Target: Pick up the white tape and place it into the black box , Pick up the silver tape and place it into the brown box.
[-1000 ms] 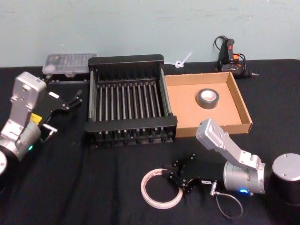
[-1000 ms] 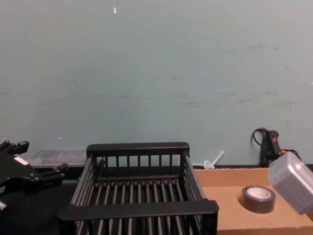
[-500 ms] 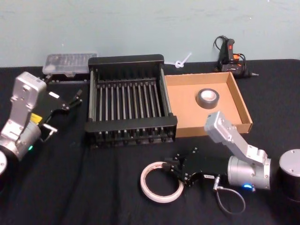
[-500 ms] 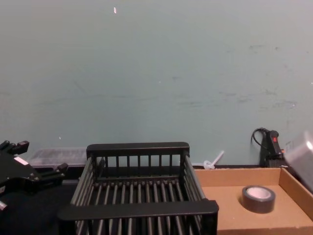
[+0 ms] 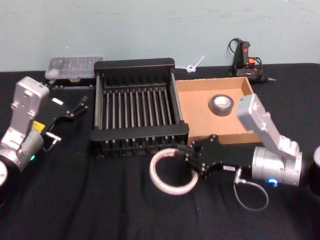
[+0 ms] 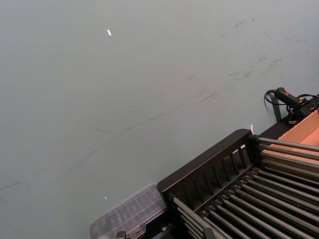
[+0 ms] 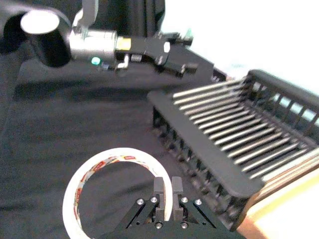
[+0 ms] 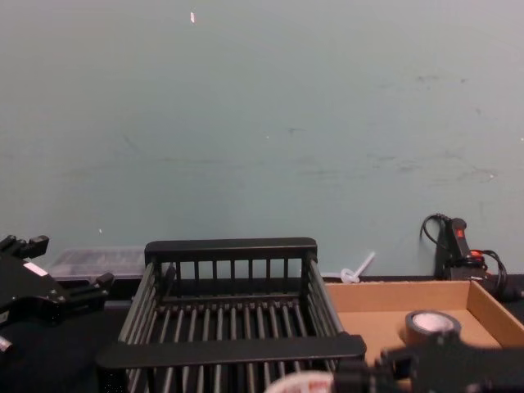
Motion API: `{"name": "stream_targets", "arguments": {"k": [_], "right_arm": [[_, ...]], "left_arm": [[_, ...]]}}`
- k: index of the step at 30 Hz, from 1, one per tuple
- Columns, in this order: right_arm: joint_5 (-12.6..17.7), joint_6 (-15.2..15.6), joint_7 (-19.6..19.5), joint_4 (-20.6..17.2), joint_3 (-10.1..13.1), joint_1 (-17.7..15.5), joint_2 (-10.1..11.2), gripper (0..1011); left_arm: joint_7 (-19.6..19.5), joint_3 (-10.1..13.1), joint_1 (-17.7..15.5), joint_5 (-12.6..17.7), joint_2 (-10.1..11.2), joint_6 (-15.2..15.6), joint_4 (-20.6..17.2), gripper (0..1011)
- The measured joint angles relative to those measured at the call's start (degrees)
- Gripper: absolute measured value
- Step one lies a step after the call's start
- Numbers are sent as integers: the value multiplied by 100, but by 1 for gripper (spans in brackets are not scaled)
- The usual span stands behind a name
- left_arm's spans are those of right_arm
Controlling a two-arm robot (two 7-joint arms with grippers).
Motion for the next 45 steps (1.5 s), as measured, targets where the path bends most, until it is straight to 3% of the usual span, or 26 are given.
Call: {"name": "stream_targets", "arguments": {"k": [11, 20, 30, 36, 45], "right_arm": [[91, -2, -154, 71, 65, 373, -111, 98], [-30, 254, -439, 562, 24, 942, -488, 97], [-218, 412, -582, 1330, -81, 1613, -982, 98], [-427, 448, -668, 2084, -183, 2086, -1386, 98], [-695, 345, -695, 2995, -282, 2514, -1854, 97]], "left_arm": [[0, 0, 0, 0, 0, 0, 0, 1001], [0, 0, 0, 0, 0, 0, 0, 1001], [0, 0, 0, 0, 0, 0, 0, 1001], [0, 0, 0, 0, 0, 0, 0, 1002], [0, 0, 0, 0, 0, 0, 0, 1001]]}}
